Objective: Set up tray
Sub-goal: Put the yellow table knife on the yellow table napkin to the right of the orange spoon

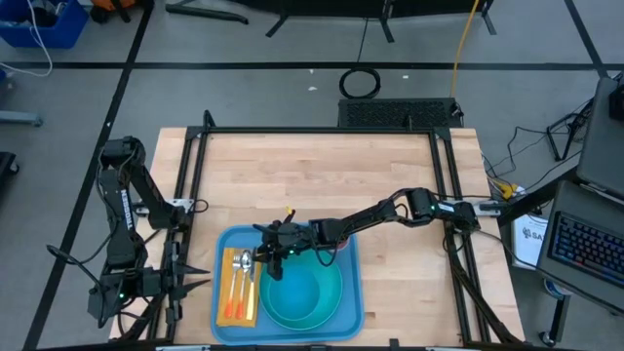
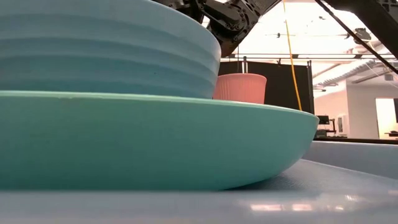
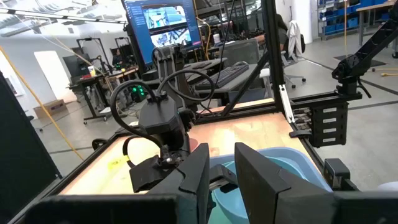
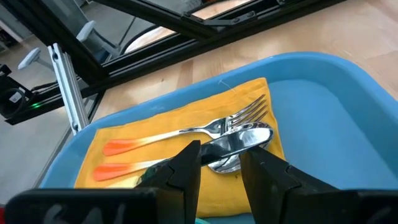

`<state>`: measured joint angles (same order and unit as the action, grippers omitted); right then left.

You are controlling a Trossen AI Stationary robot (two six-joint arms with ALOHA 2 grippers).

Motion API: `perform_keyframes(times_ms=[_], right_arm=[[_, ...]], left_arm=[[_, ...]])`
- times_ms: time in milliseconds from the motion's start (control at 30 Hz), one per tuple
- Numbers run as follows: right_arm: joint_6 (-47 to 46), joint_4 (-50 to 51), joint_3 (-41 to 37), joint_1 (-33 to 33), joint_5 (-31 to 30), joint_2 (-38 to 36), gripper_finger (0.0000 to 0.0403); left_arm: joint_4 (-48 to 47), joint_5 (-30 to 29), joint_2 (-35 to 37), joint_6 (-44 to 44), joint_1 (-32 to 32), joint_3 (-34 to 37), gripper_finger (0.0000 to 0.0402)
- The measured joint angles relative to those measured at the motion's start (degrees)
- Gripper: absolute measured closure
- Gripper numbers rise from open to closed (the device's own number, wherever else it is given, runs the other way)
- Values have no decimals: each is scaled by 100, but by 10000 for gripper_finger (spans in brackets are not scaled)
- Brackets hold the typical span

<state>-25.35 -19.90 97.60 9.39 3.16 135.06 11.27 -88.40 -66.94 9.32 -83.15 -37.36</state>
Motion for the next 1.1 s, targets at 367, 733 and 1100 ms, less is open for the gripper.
perform_keyframes(times_ms=[367, 733, 1100], right_arm=[[-113, 9, 0, -2, -7, 0, 300], [-122, 136, 2, -4, 13, 0, 300], [-308, 176, 2, -39, 17, 0, 239]], left_arm=[[-74, 0, 0, 50, 0, 0, 321], [-76, -2, 0, 55, 0, 0, 321], [-79, -2, 0, 68, 0, 0, 321]])
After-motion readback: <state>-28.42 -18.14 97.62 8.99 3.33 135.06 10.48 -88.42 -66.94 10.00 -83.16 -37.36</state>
